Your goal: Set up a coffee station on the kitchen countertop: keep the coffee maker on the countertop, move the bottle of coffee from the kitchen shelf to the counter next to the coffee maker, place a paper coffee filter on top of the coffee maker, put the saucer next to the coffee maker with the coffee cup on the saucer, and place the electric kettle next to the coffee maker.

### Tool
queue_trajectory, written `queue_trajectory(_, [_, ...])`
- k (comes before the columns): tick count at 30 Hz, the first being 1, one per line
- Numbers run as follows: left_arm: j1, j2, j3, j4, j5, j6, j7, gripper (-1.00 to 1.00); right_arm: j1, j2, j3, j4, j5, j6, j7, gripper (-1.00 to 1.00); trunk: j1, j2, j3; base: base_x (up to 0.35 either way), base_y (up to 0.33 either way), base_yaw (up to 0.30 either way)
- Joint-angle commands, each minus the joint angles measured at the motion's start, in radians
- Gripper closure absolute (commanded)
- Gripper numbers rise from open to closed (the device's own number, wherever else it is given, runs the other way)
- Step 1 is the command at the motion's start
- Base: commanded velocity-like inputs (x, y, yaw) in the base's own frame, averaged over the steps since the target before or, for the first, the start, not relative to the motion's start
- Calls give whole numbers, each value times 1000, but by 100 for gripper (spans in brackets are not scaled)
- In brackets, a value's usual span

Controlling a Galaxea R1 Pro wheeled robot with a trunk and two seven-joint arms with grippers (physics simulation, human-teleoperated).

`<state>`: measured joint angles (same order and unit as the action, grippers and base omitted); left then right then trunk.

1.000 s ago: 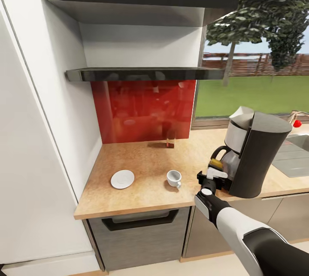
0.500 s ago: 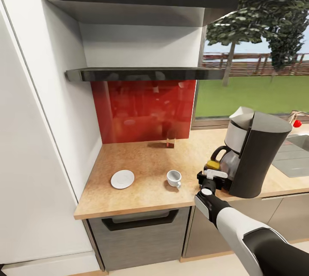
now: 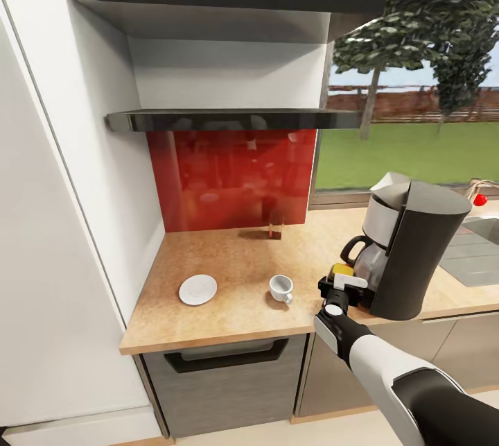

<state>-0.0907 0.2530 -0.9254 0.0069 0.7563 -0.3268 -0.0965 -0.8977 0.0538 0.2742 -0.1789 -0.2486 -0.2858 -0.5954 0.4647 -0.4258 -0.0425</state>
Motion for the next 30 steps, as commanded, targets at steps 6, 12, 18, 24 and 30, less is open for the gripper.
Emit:
queue_trajectory(6, [-1,0,-6,1,11,-3,-6,-100,-1,0,8,1,-11,-6,-3,-100,1,-2,-2,0,0,0])
queue_trajectory(12, [-1,0,-6,1,11,-3,-6,-100,-1,0,8,1,-11,-6,-3,-100,1,-2,-2,0,0,0])
queue_trajectory(18, [-1,0,-6,1,11,-3,-6,-100,-1,0,8,1,-11,-6,-3,-100,1,-2,-2,-49,0,0])
queue_trajectory(24, [-1,0,-6,1,11,-2,-6,-100,-1,0,8,1,-11,-6,-3,-100,1,-2,-2,-56,0,0])
queue_trajectory(30, [-1,0,-6,1,11,-1,-6,-100,-1,0,8,1,-11,-6,-3,-100,1,-2,-2,-5,0,0])
